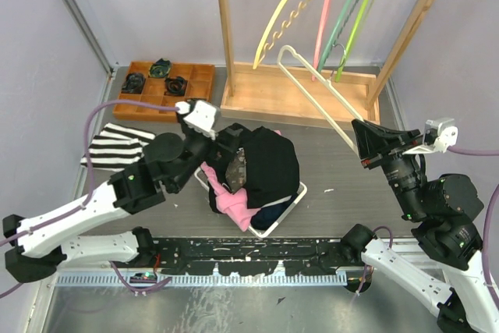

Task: Remove the t-shirt from the hanger
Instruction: Adjust the T-shirt in the bin.

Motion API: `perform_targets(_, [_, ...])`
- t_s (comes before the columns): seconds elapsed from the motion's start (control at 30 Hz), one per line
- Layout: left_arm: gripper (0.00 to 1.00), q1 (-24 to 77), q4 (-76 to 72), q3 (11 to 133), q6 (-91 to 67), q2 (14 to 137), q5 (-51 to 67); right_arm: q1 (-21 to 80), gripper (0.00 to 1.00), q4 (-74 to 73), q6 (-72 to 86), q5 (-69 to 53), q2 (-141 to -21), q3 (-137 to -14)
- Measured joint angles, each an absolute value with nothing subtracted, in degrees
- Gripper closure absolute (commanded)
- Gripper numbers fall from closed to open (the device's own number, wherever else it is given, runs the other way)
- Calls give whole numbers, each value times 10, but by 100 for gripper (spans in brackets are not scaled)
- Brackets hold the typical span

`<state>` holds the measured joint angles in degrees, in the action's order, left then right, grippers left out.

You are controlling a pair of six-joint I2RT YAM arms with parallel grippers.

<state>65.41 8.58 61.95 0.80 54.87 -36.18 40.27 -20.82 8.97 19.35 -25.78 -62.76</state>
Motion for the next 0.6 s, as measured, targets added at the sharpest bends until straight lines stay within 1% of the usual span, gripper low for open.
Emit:
perform_targets(0.2, [2,654,43,589,-11,593,-296,403,99,-208,90,194,-258,-628])
perform_targets(0.37, [2,654,-12,512,-41,593,-266,403,99,-208,90,193,-258,-628])
perform_targets(0.6, [2,654,-111,371,-92,615,-269,402,99,-208,93,183,-258,-626])
